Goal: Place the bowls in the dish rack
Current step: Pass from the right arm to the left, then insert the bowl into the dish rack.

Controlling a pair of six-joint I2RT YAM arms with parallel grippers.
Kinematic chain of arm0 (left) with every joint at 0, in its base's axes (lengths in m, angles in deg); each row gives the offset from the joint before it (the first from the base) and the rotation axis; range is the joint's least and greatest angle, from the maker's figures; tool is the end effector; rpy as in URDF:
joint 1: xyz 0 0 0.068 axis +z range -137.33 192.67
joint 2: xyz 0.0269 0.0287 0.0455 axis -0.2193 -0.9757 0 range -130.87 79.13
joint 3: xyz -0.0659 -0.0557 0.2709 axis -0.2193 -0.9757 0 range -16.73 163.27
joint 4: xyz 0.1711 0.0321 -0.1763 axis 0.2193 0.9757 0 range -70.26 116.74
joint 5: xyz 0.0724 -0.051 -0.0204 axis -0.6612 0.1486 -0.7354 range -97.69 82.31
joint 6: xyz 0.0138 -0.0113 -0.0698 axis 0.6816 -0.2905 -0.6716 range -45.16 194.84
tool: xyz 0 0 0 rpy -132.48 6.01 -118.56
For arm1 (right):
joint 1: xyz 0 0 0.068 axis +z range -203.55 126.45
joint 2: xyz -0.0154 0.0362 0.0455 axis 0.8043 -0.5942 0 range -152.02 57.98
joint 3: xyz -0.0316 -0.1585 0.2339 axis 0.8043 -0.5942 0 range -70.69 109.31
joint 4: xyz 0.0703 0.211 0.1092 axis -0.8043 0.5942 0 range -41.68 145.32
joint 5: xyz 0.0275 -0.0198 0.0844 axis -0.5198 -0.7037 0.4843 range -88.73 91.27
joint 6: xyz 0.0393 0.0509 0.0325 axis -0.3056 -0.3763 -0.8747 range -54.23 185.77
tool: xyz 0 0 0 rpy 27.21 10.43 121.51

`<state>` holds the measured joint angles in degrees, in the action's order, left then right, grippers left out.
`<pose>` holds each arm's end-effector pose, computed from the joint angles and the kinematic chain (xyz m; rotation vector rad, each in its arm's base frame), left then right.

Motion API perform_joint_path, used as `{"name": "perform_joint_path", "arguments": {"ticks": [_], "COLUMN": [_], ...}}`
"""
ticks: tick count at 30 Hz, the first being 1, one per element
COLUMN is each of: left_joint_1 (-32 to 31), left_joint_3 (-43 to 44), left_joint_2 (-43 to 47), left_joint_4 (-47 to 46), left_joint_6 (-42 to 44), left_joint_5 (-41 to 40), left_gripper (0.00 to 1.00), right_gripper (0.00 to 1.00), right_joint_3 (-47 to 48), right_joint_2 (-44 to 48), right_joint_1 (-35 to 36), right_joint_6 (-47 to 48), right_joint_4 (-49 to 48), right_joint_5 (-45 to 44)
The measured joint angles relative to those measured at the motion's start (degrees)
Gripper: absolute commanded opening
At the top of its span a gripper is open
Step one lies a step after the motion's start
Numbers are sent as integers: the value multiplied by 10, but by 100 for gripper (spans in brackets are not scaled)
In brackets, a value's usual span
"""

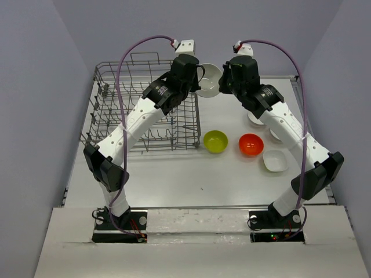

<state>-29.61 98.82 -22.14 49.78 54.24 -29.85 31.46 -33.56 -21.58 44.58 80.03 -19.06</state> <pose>0.3159 -0.2568 0.4639 0.0776 1.8435 -0.4156 0.3197 0.1751 0.4439 0.0546 1.9243 0.2799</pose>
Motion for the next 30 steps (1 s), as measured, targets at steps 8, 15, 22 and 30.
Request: {"name": "perform_joint_path", "arguments": {"ticks": [8, 15, 22, 30], "left_joint_1": [-2, -9, -18, -17], "left_joint_3": [7, 13, 16, 28], "left_joint_2": [-6, -6, -6, -6], "left_joint_4": [6, 26, 33, 43], "left_joint_6": [3, 18, 24, 38], "left_joint_5": [-12, -21, -24, -59], "left_gripper": [0, 0, 0, 0], "right_gripper": [20, 54, 66, 71], "right_joint_3": [0, 0, 0, 0], "right_joint_2": [-1, -1, -1, 4], "right_joint_1": [3, 3, 3, 3], "right_joint_6": [2, 0, -2, -2], "right_joint_4": [-2, -20, -30, -30], "right_joint_5": [-3, 2, 9, 10]}}
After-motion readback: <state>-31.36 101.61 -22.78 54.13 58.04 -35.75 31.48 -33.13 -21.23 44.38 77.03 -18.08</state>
